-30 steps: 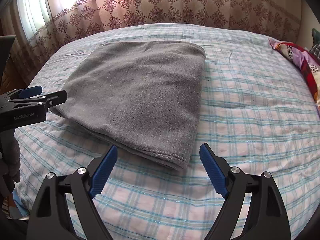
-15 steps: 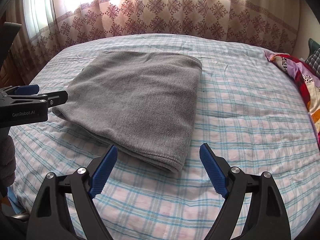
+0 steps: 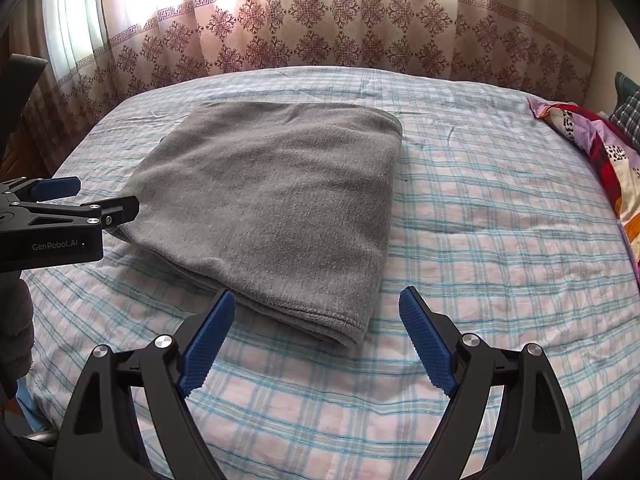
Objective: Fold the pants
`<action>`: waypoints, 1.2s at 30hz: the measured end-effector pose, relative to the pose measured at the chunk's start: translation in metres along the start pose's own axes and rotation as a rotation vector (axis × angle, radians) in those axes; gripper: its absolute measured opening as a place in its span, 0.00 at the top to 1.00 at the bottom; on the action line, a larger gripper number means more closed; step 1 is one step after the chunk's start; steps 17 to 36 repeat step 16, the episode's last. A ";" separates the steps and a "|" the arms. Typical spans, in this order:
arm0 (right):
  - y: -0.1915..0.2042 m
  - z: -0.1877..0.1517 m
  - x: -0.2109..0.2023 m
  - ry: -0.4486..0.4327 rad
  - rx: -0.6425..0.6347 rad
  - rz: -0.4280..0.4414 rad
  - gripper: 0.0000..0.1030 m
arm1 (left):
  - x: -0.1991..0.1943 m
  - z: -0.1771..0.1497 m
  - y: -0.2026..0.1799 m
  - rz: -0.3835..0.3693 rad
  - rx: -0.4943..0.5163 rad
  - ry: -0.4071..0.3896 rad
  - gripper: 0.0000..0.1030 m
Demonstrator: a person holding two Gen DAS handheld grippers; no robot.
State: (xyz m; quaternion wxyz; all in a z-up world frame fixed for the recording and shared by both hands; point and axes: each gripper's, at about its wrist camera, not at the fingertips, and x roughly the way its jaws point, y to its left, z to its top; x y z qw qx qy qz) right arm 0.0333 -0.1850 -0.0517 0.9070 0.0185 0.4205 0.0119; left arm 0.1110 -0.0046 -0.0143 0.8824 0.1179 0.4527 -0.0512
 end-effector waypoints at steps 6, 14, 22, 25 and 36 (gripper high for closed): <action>-0.003 0.001 0.003 0.000 0.013 0.001 0.19 | -0.001 -0.001 -0.002 -0.006 0.011 -0.017 0.03; -0.009 -0.002 0.008 0.008 0.035 -0.006 0.16 | 0.008 -0.003 0.002 -0.014 -0.015 0.010 0.03; -0.012 -0.003 0.010 0.011 0.051 -0.009 0.13 | 0.015 -0.005 0.008 -0.009 -0.031 0.030 0.03; -0.012 -0.003 0.010 0.011 0.051 -0.009 0.13 | 0.015 -0.005 0.008 -0.009 -0.031 0.030 0.03; -0.012 -0.003 0.010 0.011 0.051 -0.009 0.13 | 0.015 -0.005 0.008 -0.009 -0.031 0.030 0.03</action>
